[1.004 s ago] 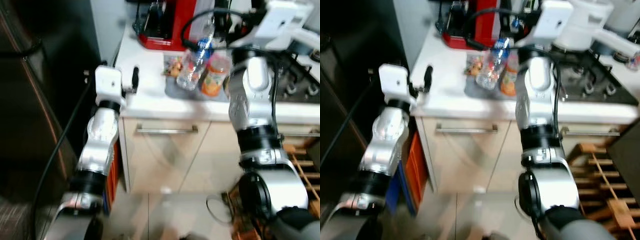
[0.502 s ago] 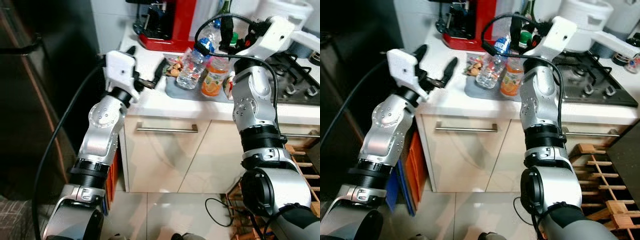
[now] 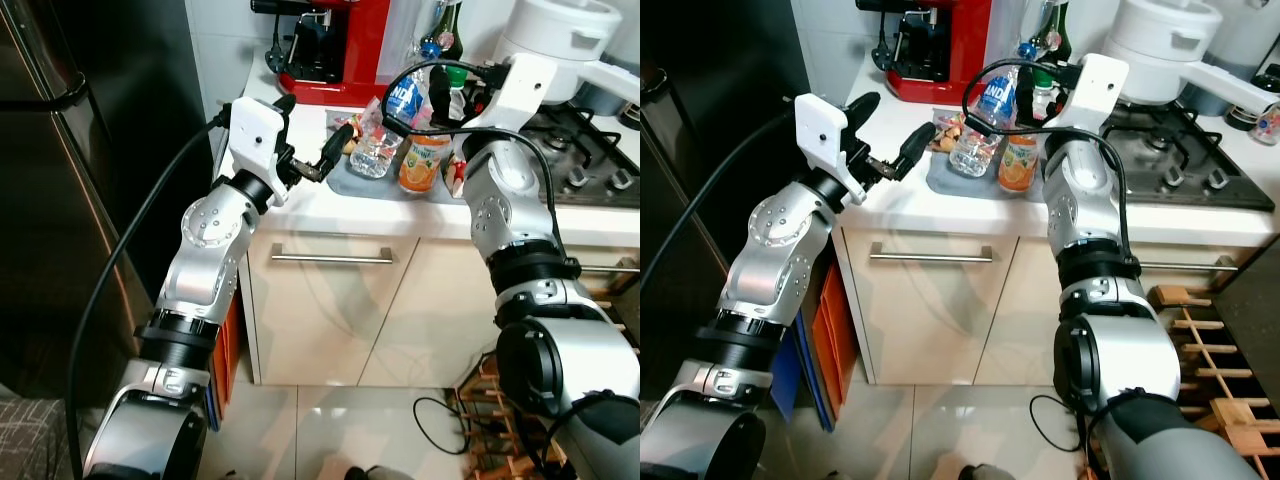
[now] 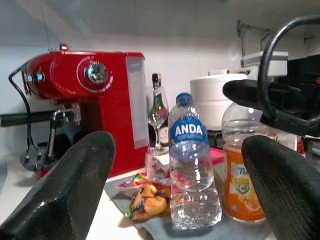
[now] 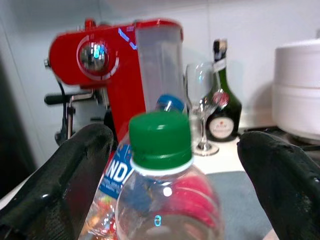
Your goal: Restocking fridge
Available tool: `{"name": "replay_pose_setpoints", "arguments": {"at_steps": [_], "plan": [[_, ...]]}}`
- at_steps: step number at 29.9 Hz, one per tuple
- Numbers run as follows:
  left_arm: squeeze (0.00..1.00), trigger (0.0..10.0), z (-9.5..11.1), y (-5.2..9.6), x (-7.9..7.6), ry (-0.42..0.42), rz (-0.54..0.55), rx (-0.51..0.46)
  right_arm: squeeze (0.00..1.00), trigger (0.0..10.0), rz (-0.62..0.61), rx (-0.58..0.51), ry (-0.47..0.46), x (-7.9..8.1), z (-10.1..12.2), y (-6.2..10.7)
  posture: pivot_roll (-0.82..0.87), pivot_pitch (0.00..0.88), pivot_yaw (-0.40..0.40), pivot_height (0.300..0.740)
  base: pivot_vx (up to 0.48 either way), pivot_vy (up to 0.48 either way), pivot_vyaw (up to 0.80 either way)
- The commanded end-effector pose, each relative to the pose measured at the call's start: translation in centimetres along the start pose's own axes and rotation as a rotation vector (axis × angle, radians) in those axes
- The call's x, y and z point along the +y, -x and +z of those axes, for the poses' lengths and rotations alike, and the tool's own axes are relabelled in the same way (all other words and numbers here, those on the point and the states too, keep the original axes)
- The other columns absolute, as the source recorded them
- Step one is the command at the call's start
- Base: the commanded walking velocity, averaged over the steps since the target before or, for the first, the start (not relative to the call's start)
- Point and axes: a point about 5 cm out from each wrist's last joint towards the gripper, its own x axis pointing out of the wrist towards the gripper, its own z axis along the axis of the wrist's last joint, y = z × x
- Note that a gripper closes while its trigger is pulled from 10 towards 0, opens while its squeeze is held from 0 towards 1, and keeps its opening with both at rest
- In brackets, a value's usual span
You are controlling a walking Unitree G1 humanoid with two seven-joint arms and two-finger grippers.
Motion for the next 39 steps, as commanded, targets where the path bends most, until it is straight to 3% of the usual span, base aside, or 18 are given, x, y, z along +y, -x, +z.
{"name": "replay_pose_setpoints", "arguments": {"at_steps": [1, 14, 16, 17, 18, 23, 32, 37, 39], "plan": [[0.0, 10.0, 0.2, 0.0, -0.3, 0.001, -0.014, -0.002, 0.25, 10.0, -0.003, -0.001, 0.02, -0.1, 0.5, -0.3, -0.03, 0.0, -0.045, 0.74, 0.0, 0.0, 0.0], [0.0, 10.0, -0.2, 0.4, -0.3, 0.013, -0.008, 0.024, 0.18, 10.0, -0.078, 0.128, 0.071, -0.3, -1.5, -0.3, -0.03, 0.0, -0.058, 0.74, 0.0, 0.0, 0.0], [0.0, 10.0, -0.2, 0.4, -0.2, 0.01, -0.008, 0.028, 0.18, 4.4, -0.099, 0.125, 0.078, -0.7, -1.4, -0.3, -0.04, 0.0, -0.055, 0.74, 0.0, 0.0, 0.0], [0.0, 10.0, -0.2, 0.4, -0.2, 0.01, -0.008, 0.028, 0.18, 4.4, -0.099, 0.125, 0.078, -0.7, -1.4, -0.3, -0.04, 0.0, -0.055, 0.74, 0.0, 0.0, 0.0], [0.0, 10.0, -0.2, 0.3, -0.2, 0.009, -0.009, 0.029, 0.18, 0.0, -0.106, 0.127, 0.07, -0.8, -1.3, -0.4, -0.04, 0.0, -0.054, 0.74, 0.0, 0.0, 0.0], [0.0, 10.0, -0.2, -0.1, -0.3, 0.015, -0.015, 0.029, 0.19, 0.0, -0.109, 0.212, 0.019, -0.8, -2.1, -0.3, -0.04, 0.0, -0.054, 0.74, 0.0, 0.0, 0.0], [0.0, 10.0, -0.2, 0.2, -0.5, -0.005, -0.017, 0.038, 0.21, 0.0, -0.067, 0.251, -0.013, -0.3, -2.9, -0.2, 0.02, 0.0, -0.082, 0.74, 0.0, 0.0, 0.0], [0.0, 10.0, -0.6, 1.0, -0.3, 0.0, 0.006, 0.062, 0.22, 0.0, -0.032, 0.256, 0.046, 0.5, -3.3, -0.1, 0.06, 0.0, -0.099, 0.74, 0.0, 0.0, 0.0], [0.0, 10.0, -0.6, 1.2, -0.3, 0.022, 0.026, 0.061, 0.23, 0.0, -0.023, 0.199, 0.074, 0.8, -2.7, -0.3, 0.07, 0.0, -0.104, 0.74, 0.0, 0.0, 0.0]]}}
